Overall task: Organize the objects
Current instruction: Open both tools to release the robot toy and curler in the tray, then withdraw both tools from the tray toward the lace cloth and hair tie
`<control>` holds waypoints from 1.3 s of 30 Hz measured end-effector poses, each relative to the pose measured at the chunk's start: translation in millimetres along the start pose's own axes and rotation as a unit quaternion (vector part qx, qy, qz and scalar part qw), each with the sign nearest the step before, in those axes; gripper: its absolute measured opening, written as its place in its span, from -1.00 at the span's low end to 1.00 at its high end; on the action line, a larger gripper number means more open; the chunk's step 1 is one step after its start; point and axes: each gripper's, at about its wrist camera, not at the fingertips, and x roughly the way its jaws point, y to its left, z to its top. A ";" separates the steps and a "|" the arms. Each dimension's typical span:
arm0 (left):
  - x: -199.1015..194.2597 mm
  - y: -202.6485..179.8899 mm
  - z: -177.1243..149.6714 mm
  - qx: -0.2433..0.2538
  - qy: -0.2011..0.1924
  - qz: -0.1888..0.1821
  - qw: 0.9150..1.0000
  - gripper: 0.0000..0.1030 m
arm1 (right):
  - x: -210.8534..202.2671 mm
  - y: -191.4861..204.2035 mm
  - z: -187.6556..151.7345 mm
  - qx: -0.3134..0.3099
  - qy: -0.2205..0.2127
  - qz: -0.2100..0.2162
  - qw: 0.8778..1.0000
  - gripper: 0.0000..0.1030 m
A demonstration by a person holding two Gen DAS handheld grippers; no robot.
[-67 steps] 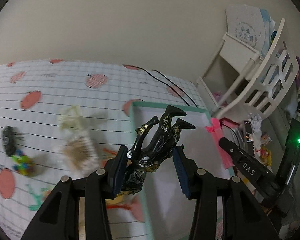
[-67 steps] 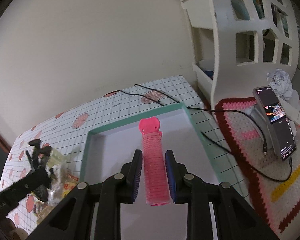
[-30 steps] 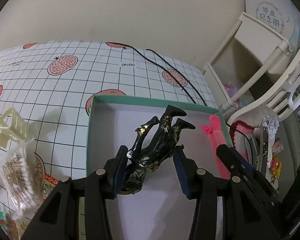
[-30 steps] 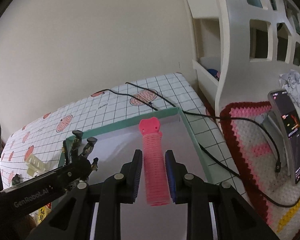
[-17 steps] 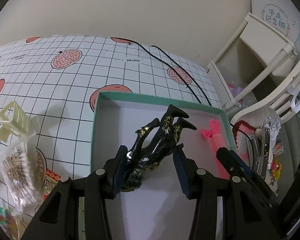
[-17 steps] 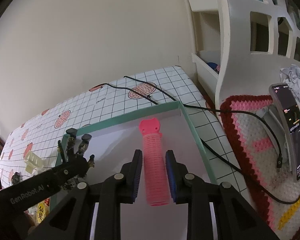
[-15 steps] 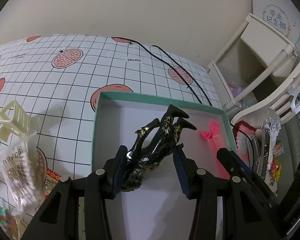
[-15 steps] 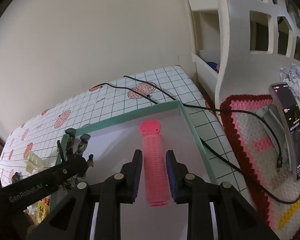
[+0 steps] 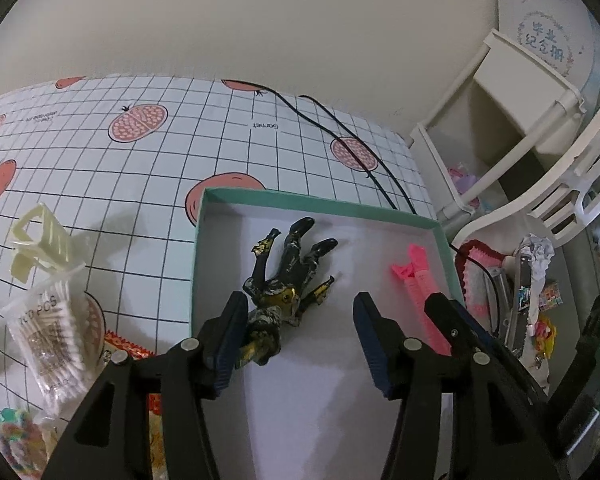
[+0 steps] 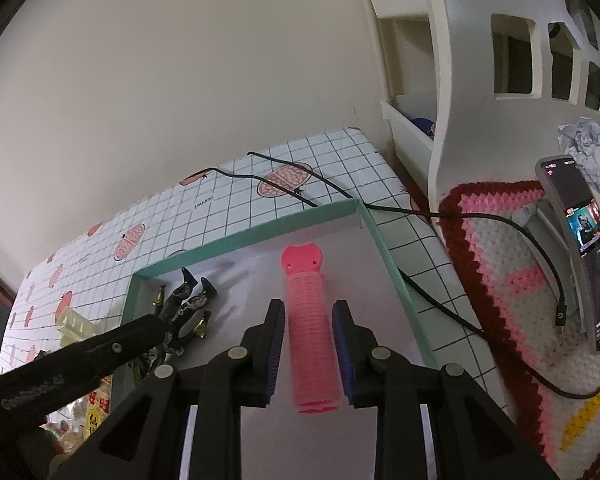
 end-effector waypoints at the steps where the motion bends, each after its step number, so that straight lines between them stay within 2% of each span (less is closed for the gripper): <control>1: -4.0 0.1 -0.1 0.001 -0.002 -0.001 1.000 0.09 | -0.9 -0.7 0.4 0.002 0.000 0.000 1.000 -0.46; 4: -15.7 1.2 -1.8 0.007 -0.009 0.001 1.000 0.11 | -5.9 -3.9 0.9 0.011 -0.004 0.000 1.000 -0.46; 8: -31.0 4.6 -5.2 0.011 -0.019 0.007 1.000 0.31 | -13.1 -3.4 1.3 0.014 -0.005 0.006 1.000 -0.44; 10: -39.6 8.5 -8.7 0.009 -0.022 0.006 1.000 0.33 | -17.5 -3.1 1.1 0.017 -0.008 0.009 1.000 -0.36; 14: -52.4 15.6 -12.7 0.006 -0.027 0.008 1.000 0.50 | -22.4 -5.4 -0.3 0.038 -0.005 0.020 0.999 -0.30; 21: -62.6 27.8 -22.7 -0.003 -0.033 0.029 0.999 0.61 | -28.9 2.8 -4.9 0.035 -0.001 0.020 0.999 -0.28; 24: -61.9 32.5 -27.9 -0.005 -0.035 0.032 0.999 0.78 | -30.8 9.3 -8.5 0.023 -0.003 0.008 1.000 -0.14; 26: -60.6 35.8 -31.7 -0.007 -0.042 0.028 0.999 0.87 | -31.9 15.3 -11.0 0.003 -0.005 -0.003 1.000 -0.13; 29: -57.7 41.6 -34.9 -0.016 -0.046 0.025 0.999 0.98 | -31.2 19.1 -13.4 -0.007 -0.006 -0.010 1.000 0.03; 31: -57.7 46.3 -34.9 -0.023 -0.049 0.023 0.998 1.00 | -29.3 19.1 -14.8 -0.008 -0.005 -0.015 1.000 0.15; 39: -59.9 52.3 -34.6 -0.033 -0.067 0.015 0.997 1.00 | -22.3 16.3 -19.5 0.003 -0.001 -0.025 1.000 0.41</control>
